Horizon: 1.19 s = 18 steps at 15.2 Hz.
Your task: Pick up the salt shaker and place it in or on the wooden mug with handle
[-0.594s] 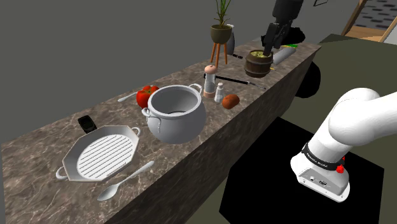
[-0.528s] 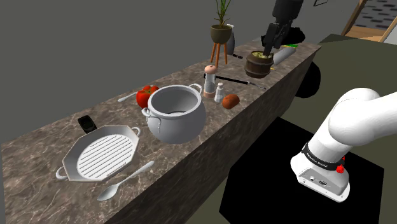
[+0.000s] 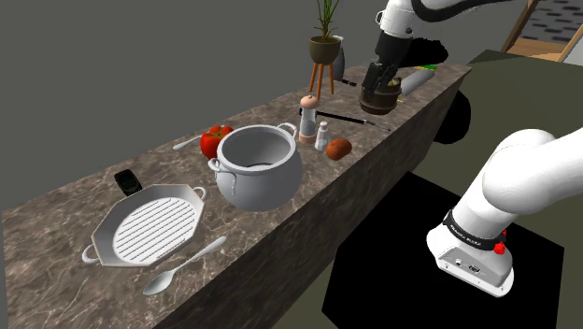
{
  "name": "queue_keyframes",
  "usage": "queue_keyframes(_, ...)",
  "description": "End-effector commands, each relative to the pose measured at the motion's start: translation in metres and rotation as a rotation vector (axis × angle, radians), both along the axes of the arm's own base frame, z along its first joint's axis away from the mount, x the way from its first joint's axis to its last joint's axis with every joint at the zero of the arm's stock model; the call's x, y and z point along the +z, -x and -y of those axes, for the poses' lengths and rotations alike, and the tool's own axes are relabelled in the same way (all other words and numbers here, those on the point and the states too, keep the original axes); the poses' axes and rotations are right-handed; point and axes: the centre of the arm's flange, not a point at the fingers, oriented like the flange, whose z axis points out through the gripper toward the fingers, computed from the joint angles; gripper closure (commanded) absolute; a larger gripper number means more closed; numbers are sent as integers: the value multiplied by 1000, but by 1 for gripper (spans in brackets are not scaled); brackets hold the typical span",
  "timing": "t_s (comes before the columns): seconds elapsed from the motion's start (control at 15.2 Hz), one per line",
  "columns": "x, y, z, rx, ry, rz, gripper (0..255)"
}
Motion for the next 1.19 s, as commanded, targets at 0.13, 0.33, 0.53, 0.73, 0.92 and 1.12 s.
queue_keyframes(0.13,-42,-28,6,0,-25,36,0)
queue_keyframes(0.33,-73,-49,10,0,-43,60,0)
queue_keyframes(0.53,-104,-72,14,0,-62,83,0)
queue_keyframes(0.73,-134,-95,17,0,-81,107,0)
queue_keyframes(0.92,-163,-119,19,0,-99,131,0)
queue_keyframes(1.12,-178,-123,17,0,-99,131,0)
